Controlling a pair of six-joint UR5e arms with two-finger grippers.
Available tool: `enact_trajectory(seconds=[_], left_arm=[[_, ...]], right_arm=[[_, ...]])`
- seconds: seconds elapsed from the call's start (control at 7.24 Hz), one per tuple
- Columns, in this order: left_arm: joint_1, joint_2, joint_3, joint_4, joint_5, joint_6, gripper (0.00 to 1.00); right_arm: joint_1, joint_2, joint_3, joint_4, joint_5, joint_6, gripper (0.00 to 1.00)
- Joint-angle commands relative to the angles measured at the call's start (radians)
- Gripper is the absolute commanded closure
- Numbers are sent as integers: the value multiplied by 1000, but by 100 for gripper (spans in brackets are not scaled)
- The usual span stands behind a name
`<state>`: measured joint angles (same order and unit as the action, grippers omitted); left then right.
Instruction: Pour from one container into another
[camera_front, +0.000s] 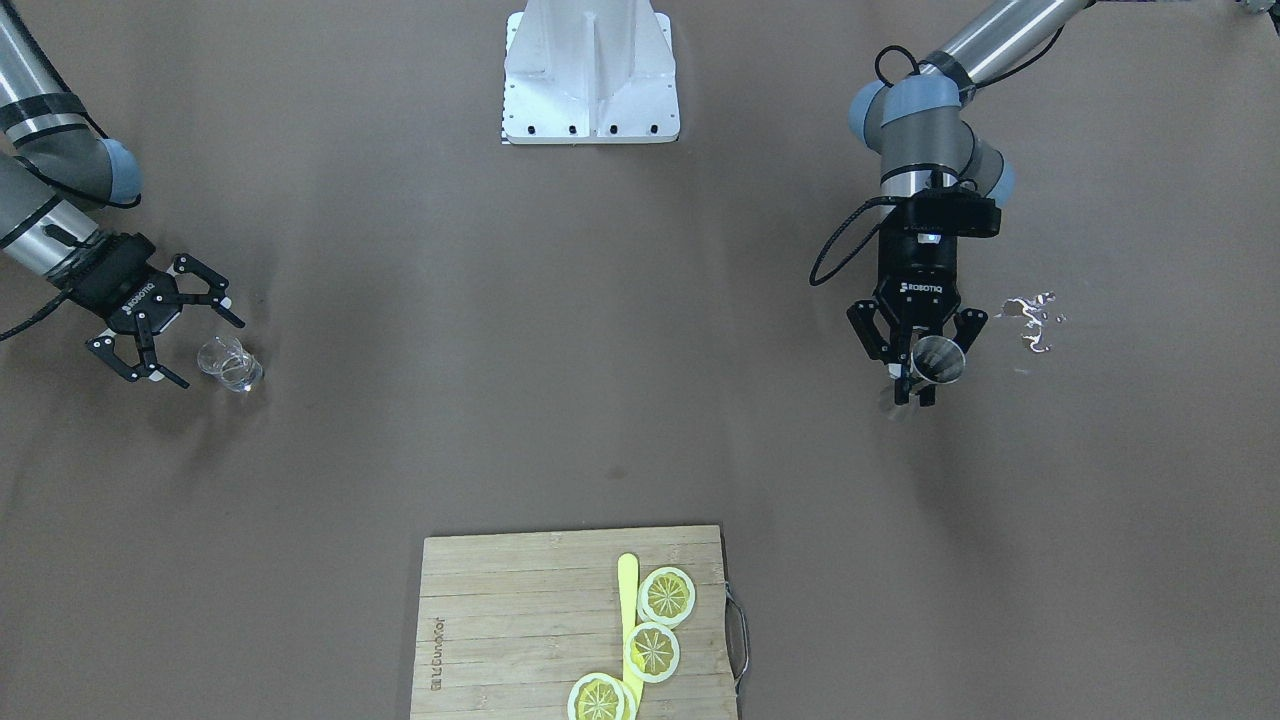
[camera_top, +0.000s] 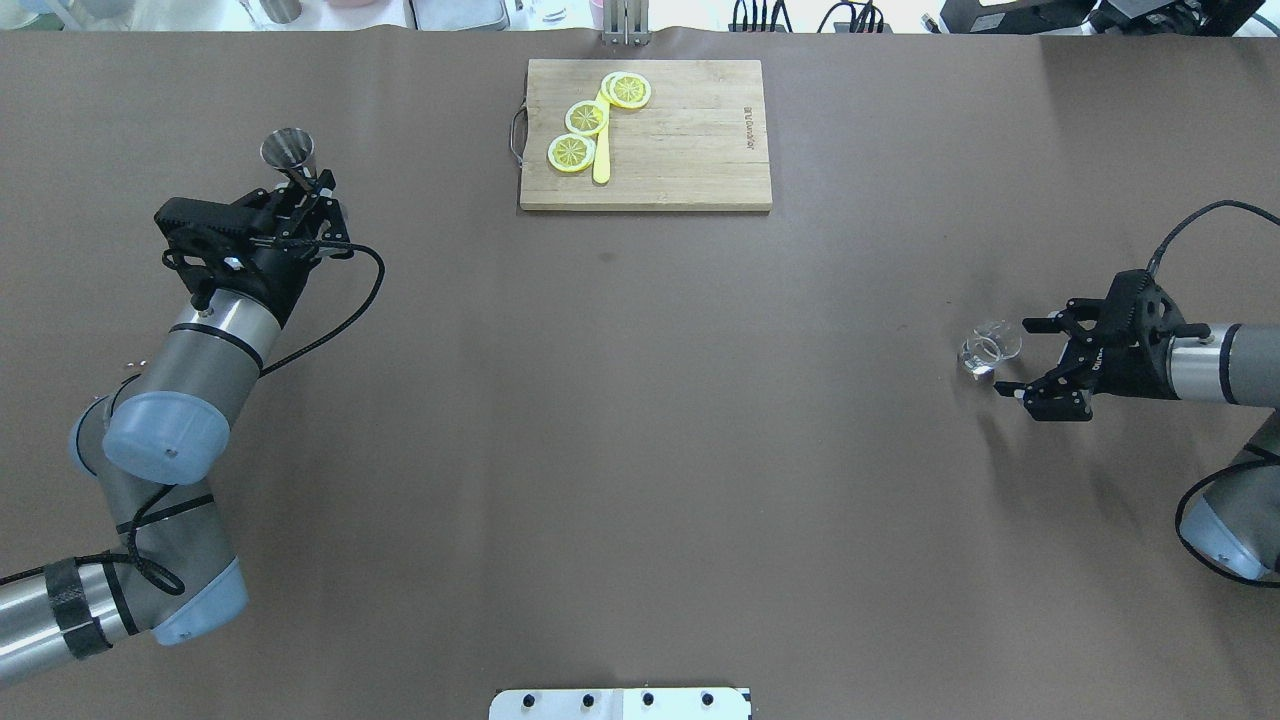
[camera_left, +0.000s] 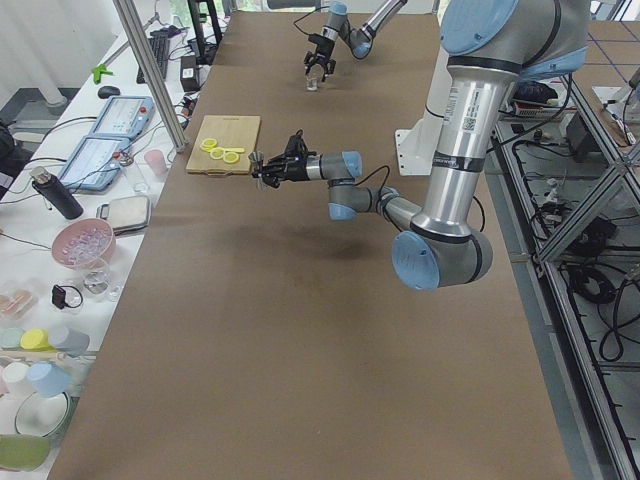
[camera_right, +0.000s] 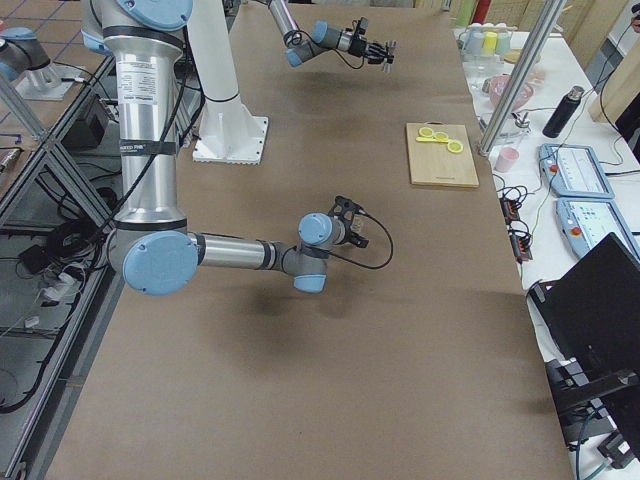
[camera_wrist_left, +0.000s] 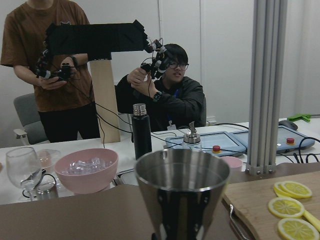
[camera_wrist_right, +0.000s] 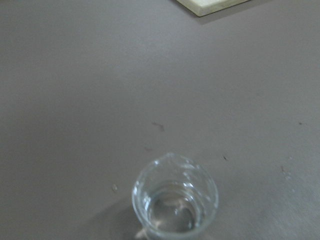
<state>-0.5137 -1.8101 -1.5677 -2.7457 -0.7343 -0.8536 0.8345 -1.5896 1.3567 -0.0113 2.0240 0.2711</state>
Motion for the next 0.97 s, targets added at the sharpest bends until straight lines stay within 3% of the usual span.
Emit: enact_trajectory(seconds=[0.0, 0.28, 0.55, 0.69, 0.83], left_arm=[[3, 25, 0, 101, 83, -124, 100], [1, 20, -12, 264, 122, -267, 100], [-11, 11, -29, 436, 122, -402, 100], [-20, 11, -31, 504, 131, -459, 100], [-28, 11, -31, 573, 137, -516, 100]], right_arm=[[107, -67, 1, -28, 111, 2, 0], [278, -75, 7, -186, 256, 2, 0], [379, -78, 22, -355, 295, 2, 0], [406, -79, 53, -478, 324, 2, 0], [432, -84, 171, -747, 341, 2, 0]])
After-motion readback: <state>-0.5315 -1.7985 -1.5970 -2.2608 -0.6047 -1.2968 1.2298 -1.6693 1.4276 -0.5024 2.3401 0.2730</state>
